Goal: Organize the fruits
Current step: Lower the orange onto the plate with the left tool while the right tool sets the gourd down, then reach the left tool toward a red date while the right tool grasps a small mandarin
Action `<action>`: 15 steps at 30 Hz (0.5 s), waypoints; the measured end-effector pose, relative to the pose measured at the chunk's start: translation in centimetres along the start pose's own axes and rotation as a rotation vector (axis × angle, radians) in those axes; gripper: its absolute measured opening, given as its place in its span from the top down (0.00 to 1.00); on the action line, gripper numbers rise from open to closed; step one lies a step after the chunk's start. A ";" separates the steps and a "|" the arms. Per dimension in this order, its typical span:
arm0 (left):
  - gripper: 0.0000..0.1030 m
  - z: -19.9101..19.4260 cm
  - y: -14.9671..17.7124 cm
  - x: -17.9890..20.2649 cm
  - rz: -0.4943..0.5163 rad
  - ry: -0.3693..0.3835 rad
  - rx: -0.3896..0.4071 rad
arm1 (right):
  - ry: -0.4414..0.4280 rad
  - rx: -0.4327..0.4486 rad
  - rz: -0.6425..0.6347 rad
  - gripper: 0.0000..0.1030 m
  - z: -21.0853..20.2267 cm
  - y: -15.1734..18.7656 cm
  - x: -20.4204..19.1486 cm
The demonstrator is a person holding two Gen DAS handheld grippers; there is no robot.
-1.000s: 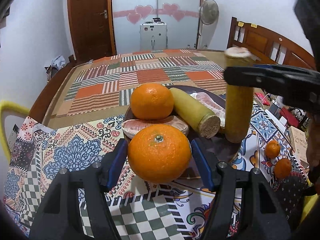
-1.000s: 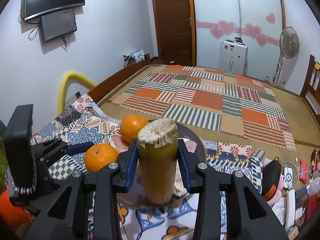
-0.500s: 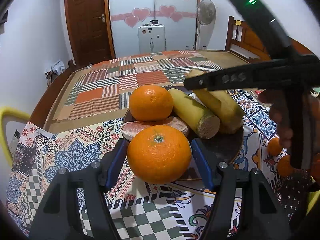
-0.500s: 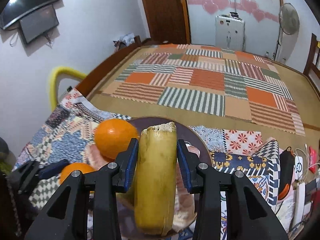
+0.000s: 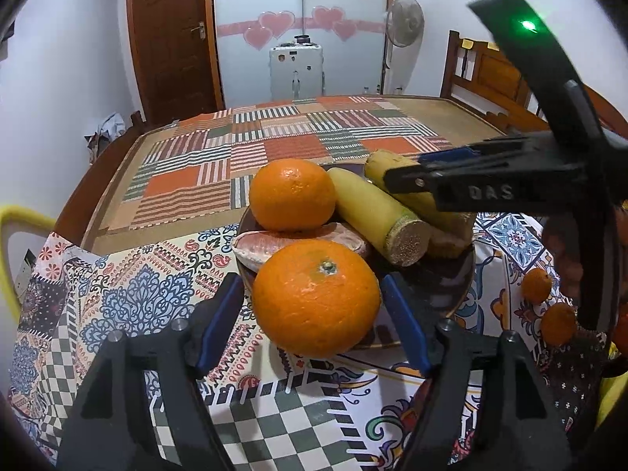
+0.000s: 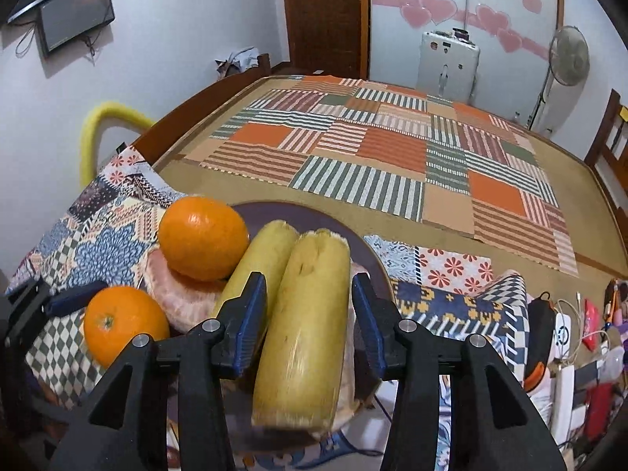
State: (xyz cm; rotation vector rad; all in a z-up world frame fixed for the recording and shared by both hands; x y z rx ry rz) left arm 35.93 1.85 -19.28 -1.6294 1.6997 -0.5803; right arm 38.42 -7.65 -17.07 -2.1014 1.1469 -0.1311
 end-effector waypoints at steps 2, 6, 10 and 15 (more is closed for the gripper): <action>0.27 -0.3 0.0 -0.1 0.000 -0.003 0.000 | -0.007 0.005 -0.001 0.59 -0.4 0.2 -0.2; 0.26 -0.9 -0.1 -0.5 -0.012 -0.010 0.005 | -0.014 0.019 -0.005 0.59 -1.7 0.8 -0.6; 0.25 -2.3 -0.2 -0.8 -0.017 -0.020 0.019 | -0.006 0.042 -0.020 0.59 -3.4 1.5 -1.2; 0.25 -4.9 -0.1 -1.2 -0.031 -0.028 0.038 | 0.008 0.072 -0.023 0.59 -5.9 2.4 -1.8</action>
Point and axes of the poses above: each gripper's, at about its wrist camera, not at the fingertips, and z roughly the way its jaws point, x to its right, y to its underside, the point moved 7 cm from there along z, roughly the way its jaws point, and after that the axes turned 15 degrees about -y, right-handed, at the moved point
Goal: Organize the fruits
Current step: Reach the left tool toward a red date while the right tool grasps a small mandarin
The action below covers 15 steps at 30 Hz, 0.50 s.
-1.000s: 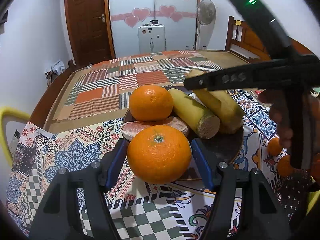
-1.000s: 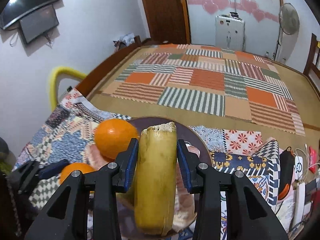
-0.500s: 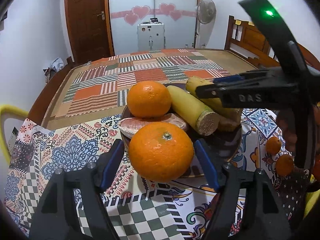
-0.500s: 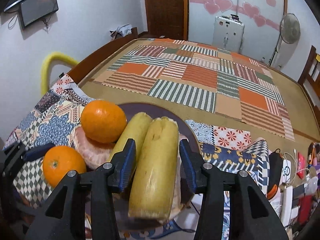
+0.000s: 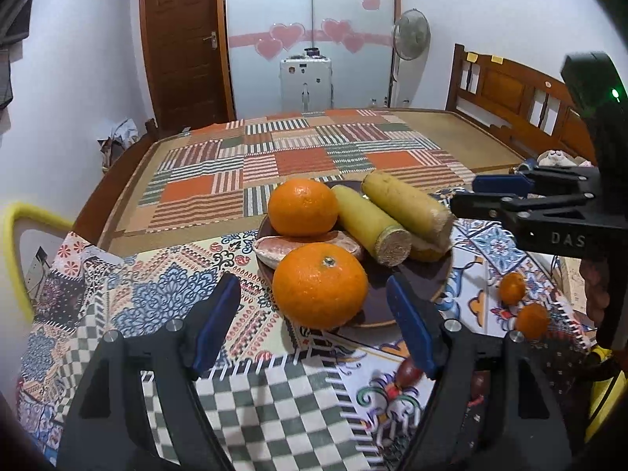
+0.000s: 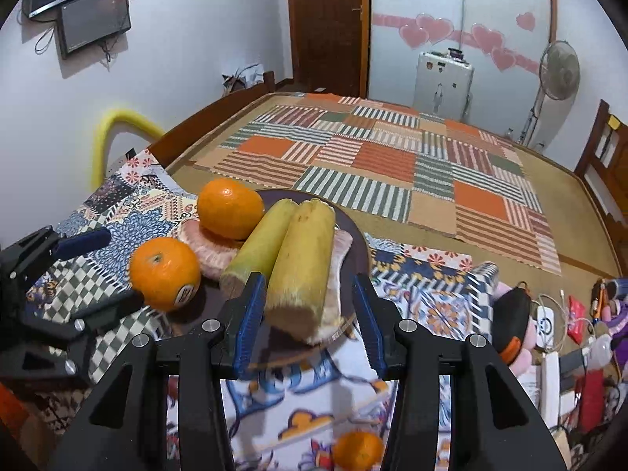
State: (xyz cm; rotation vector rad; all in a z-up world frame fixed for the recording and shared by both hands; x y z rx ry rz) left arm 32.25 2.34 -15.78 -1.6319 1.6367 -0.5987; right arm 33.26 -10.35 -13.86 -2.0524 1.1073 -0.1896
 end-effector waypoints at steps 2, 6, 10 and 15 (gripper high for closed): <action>0.24 -1.2 0.1 -0.1 0.000 -0.005 0.010 | 0.006 0.017 0.002 0.59 -1.2 0.4 -0.2; 0.22 -3.3 0.7 -0.1 -0.003 -0.009 0.023 | 0.035 0.052 -0.011 0.59 -3.6 1.6 -0.8; 0.22 -4.6 1.7 0.3 -0.008 0.004 0.013 | 0.054 0.067 -0.023 0.58 -5.1 3.4 -1.3; 0.22 -5.0 3.6 1.6 -0.003 0.018 -0.011 | 0.087 0.055 -0.009 0.55 -5.8 6.5 -0.7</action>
Point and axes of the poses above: each gripper's, at about its wrist camera, not at the fingertips, and z roughly the way its jaws point, x to its right, y to its underside, the point moved 7 cm from there along z, roughly the way its jaws point, and after that the axes turned 15 degrees about -y, right-handed, at the moved point
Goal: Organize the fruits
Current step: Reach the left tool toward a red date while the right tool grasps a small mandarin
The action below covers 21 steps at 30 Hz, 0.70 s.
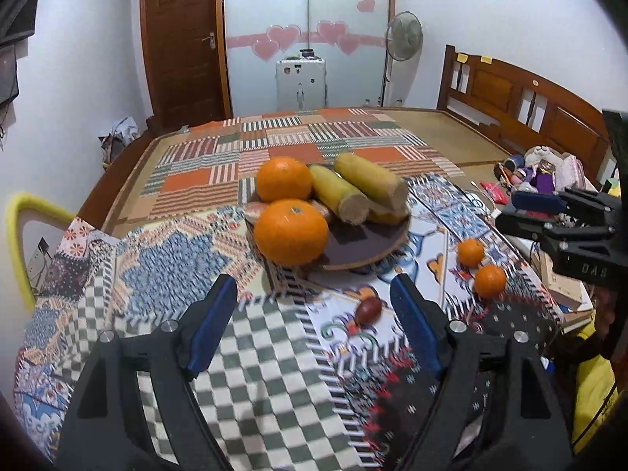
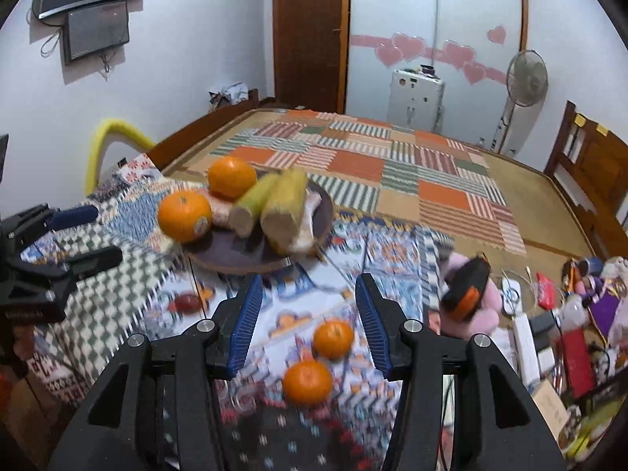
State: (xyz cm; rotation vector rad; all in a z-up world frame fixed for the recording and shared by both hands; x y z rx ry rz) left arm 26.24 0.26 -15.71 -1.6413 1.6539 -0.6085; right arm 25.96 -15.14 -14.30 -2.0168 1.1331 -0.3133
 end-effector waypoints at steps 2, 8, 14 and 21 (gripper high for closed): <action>0.22 0.0 0.8 0.6 -0.002 0.011 -0.011 | 0.009 -0.013 0.010 0.55 0.1 1.5 0.3; 0.22 -0.1 2.7 2.5 0.006 0.047 -0.021 | -0.017 -0.036 0.042 0.55 0.5 4.9 0.4; 0.23 0.3 3.8 4.7 0.033 0.081 -0.032 | -0.029 -0.046 0.043 0.55 1.1 6.3 0.8; 0.37 1.0 4.6 6.8 0.056 0.134 -0.061 | -0.078 -0.054 0.068 0.55 2.7 6.7 0.9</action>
Point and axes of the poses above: each gripper's, at about its wrist camera, not at the fingertips, and z roughly the way its jaws point, x to its right, y to its underside, the point moved 7 cm from there along z, roughly the way its jaws point, and after that the axes turned 15 degrees about -y, right-handed, at the moved point
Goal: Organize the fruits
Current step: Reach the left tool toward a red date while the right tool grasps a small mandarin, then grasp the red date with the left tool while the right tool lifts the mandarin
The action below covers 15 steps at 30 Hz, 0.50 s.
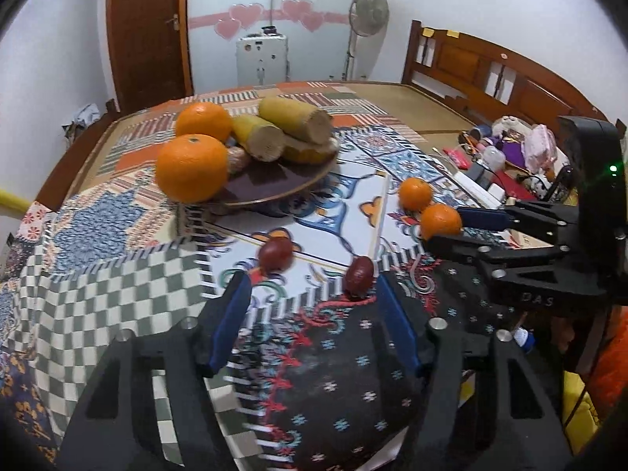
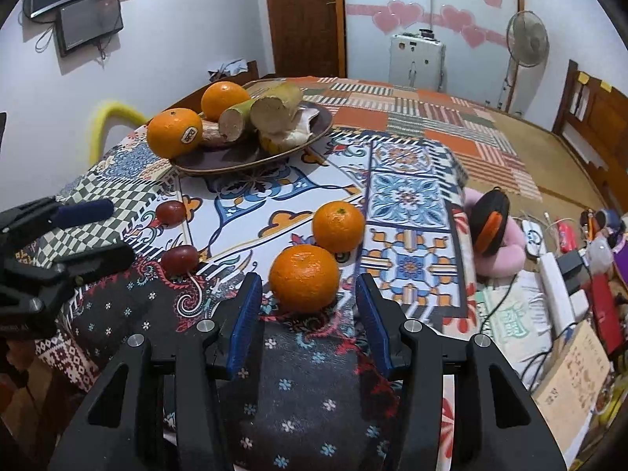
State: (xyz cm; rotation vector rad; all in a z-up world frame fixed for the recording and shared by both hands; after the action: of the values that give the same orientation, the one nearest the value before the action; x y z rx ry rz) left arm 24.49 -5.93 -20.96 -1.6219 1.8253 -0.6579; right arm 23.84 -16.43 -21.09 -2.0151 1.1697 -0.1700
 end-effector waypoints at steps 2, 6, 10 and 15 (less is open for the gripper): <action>0.39 0.2 0.1 0.6 0.004 0.010 -0.003 | -0.006 -0.004 -0.004 0.56 0.3 0.1 -0.2; 0.46 1.0 0.0 1.7 0.017 0.018 -0.017 | 0.003 0.011 -0.006 0.66 0.2 0.2 -0.1; 0.49 1.7 -0.1 2.5 0.022 0.027 -0.031 | -0.004 0.024 -0.001 0.66 -0.2 0.4 0.1; 0.64 2.7 -0.1 3.3 0.035 0.023 -0.051 | -0.004 0.059 0.000 0.66 -1.5 0.1 0.4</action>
State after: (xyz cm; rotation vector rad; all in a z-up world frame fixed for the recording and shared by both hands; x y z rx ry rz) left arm 26.21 -9.13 -23.13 -1.6177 1.8968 -0.6223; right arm 23.28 -17.64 -20.26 -1.9631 1.1499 -0.1982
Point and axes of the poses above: each gripper's, at about its wrist camera, not at the fingertips, and z roughly the way its jaws point, x to its right, y to its underside, the point moved 7 cm from there along z, roughly the way its jaws point, and after that the axes turned 15 degrees about -y, right-handed, at the moved point
